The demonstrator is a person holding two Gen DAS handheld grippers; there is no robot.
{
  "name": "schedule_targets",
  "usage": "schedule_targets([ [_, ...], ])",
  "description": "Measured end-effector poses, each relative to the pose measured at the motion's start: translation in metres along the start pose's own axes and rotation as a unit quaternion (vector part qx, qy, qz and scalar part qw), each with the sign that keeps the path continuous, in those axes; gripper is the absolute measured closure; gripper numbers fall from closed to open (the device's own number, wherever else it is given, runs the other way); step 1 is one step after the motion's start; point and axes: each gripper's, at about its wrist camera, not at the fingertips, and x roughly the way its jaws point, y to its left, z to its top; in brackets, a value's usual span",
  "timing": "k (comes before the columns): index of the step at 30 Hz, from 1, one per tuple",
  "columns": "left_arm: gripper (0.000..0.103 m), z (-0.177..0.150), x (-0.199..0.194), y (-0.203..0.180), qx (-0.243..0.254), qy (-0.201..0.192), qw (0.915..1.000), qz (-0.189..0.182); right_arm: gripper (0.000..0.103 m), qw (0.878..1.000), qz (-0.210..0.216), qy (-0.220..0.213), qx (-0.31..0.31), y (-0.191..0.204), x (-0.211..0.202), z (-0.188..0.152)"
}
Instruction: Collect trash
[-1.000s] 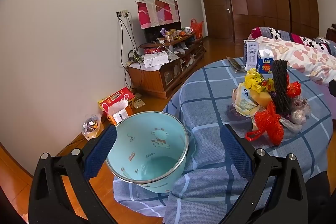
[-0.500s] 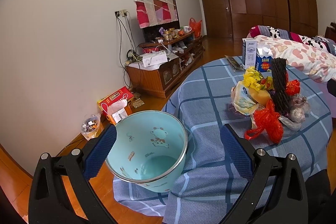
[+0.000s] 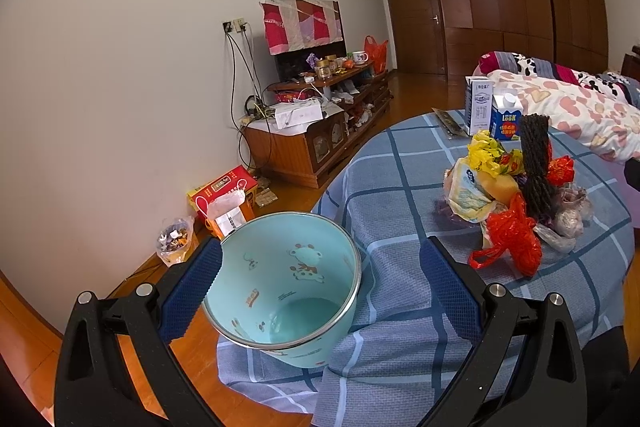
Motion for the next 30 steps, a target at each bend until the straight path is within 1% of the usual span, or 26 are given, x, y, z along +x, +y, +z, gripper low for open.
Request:
schedule_targets([
  [30,0.006,-0.0027,0.005,0.0047,0.003,0.002,1.0,0.003,0.005,1.0,-0.001,0.003,0.0,0.0015,0.0023,-0.0067],
])
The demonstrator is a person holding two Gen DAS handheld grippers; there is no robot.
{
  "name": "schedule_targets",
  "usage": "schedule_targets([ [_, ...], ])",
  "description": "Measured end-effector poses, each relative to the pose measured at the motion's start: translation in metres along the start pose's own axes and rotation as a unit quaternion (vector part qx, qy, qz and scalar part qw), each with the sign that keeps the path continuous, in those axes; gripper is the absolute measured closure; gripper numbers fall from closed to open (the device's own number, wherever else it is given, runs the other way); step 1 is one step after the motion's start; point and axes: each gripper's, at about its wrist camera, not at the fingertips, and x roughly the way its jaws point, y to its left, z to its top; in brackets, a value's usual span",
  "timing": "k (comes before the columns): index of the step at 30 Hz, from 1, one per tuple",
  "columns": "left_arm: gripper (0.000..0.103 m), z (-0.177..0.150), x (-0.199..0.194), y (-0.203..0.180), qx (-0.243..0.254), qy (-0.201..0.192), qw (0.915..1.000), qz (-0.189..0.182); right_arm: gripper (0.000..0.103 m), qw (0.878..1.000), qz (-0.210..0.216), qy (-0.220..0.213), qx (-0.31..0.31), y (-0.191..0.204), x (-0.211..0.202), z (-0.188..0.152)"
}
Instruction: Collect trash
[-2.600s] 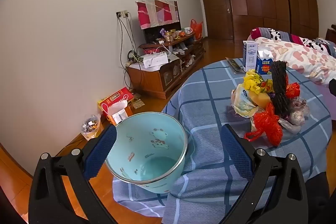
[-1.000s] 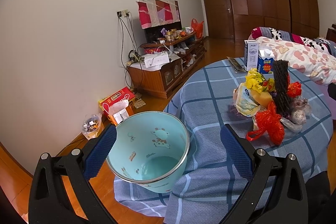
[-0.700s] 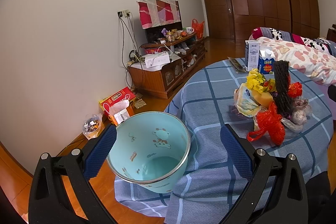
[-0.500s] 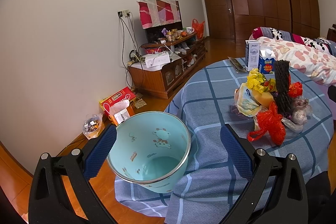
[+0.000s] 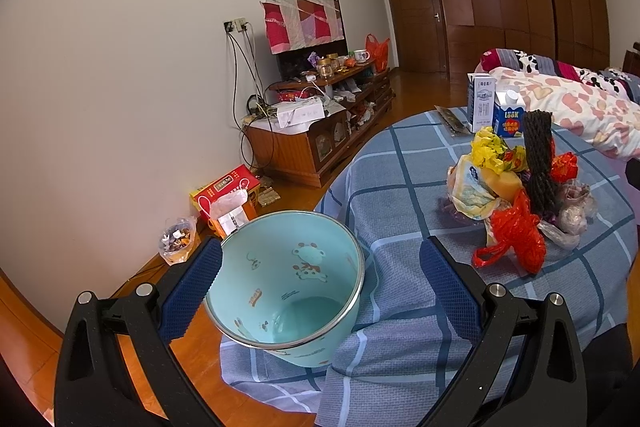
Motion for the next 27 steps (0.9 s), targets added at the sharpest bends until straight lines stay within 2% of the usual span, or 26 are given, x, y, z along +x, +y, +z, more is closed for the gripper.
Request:
schedule_targets([
  [19,0.006,-0.006,0.005,-0.003,0.01,0.009,0.9999,0.006,0.005,1.0,-0.012,0.019,0.008,-0.011,0.017,-0.008],
  [27,0.006,-0.013,0.031,-0.038,0.026,0.029,0.9992,0.007,0.005,0.997,-0.049,0.049,0.028,-0.047,0.049,-0.035],
])
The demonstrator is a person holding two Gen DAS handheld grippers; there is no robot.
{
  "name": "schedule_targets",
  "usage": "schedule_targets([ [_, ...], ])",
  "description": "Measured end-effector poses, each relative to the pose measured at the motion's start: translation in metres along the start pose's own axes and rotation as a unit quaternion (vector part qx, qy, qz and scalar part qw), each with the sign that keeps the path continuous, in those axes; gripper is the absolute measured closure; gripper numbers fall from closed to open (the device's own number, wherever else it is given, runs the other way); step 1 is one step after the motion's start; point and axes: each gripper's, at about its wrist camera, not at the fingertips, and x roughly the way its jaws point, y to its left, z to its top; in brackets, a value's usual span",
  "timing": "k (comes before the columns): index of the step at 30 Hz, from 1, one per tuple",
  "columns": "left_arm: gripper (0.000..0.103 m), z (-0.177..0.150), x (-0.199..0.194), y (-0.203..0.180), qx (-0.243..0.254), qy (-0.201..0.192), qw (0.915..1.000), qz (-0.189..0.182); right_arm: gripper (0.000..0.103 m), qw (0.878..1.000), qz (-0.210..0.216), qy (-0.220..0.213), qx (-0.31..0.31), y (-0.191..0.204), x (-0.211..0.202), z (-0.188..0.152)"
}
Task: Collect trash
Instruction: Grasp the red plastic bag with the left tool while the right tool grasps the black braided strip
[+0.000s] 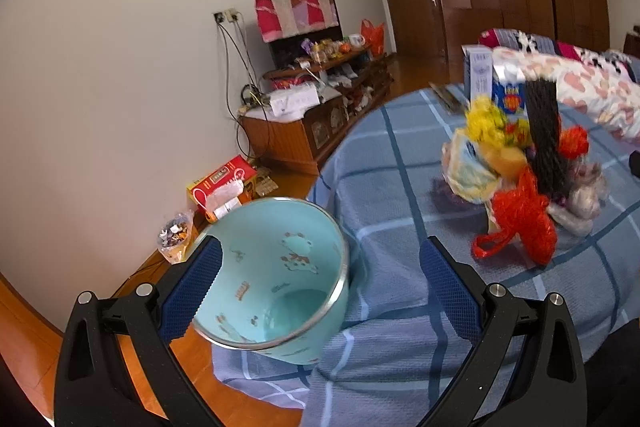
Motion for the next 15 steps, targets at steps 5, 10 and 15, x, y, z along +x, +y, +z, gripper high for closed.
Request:
schedule_targets([
  [5,0.006,-0.004,0.024,-0.037,0.006,0.028,0.9992,-0.028,0.005,0.999,-0.022,0.034,0.006,-0.021,0.029,-0.026],
  [10,0.006,0.001,0.029,-0.071,0.011,0.027,0.9984,-0.049,0.005,0.998,-0.036,0.034,0.027,-0.039,0.043,-0.04],
  [15,0.006,0.004,0.033,-0.1,0.01,0.026,0.9973,-0.068,0.005,0.998,-0.042,0.027,0.037,-0.05,0.049,-0.048],
])
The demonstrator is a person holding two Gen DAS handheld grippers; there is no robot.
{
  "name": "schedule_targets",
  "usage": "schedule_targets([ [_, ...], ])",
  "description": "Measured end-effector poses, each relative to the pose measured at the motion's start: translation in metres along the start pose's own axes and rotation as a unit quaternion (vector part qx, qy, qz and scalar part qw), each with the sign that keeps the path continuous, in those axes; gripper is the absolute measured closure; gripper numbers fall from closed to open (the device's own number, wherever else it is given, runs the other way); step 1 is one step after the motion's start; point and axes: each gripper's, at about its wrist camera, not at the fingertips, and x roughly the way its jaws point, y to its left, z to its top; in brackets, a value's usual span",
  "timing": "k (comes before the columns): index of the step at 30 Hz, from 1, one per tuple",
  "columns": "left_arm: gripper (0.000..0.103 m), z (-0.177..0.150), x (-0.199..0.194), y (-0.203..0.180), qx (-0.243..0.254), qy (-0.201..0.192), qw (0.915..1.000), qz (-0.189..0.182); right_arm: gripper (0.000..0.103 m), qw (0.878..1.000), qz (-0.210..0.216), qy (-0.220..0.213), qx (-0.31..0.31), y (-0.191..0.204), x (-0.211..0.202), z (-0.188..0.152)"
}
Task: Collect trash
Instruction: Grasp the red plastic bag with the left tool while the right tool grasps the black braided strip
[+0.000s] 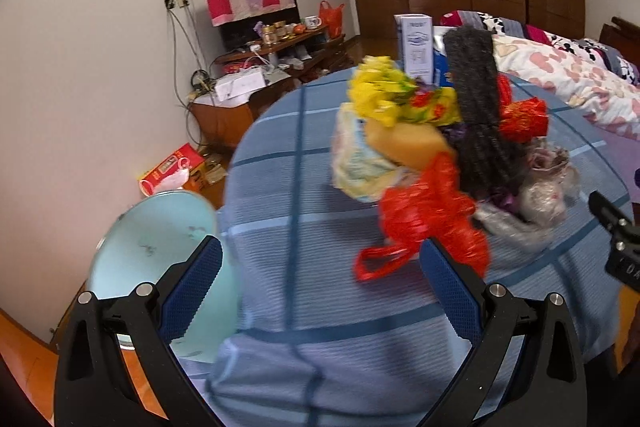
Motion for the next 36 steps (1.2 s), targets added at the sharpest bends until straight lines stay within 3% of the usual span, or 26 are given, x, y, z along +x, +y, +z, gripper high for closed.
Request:
schedule_targets([
  [7,0.006,-0.004,0.031,-0.03,0.02,0.024,0.9994,-0.016,0.005,1.0,0.006,0.004,0.006,-0.004,0.008,-0.005],
  [13,0.01,-0.009,0.057,-0.034,0.001,0.07,0.9964,-0.049,0.005,1.0,0.004,0.004,0.009,-0.006,0.01,-0.006],
  [16,0.029,-0.011,0.053,-0.033,0.001,0.067,0.9958,-0.063,0.005,1.0,0.005,0.003,0.008,-0.005,0.01,-0.006],
  [21,0.093,-0.01,0.045,-0.028,0.001,0.061,0.9926,-0.105,0.005,1.0,0.006,-0.002,-0.003,0.001,0.007,-0.007],
  [24,0.1,-0.011,0.037,-0.022,0.001,0.052,0.9926,-0.11,0.005,1.0,0.008,-0.003,-0.005,0.003,0.006,-0.008],
  [31,0.1,-0.008,0.01,0.008,0.001,0.027,0.9946,-0.1,0.005,1.0,0.019,-0.013,-0.006,0.009,-0.001,-0.001],
  [36,0.1,-0.001,-0.004,0.039,0.007,-0.003,0.9989,-0.047,0.006,0.999,0.037,-0.018,-0.01,0.018,-0.004,0.013],
])
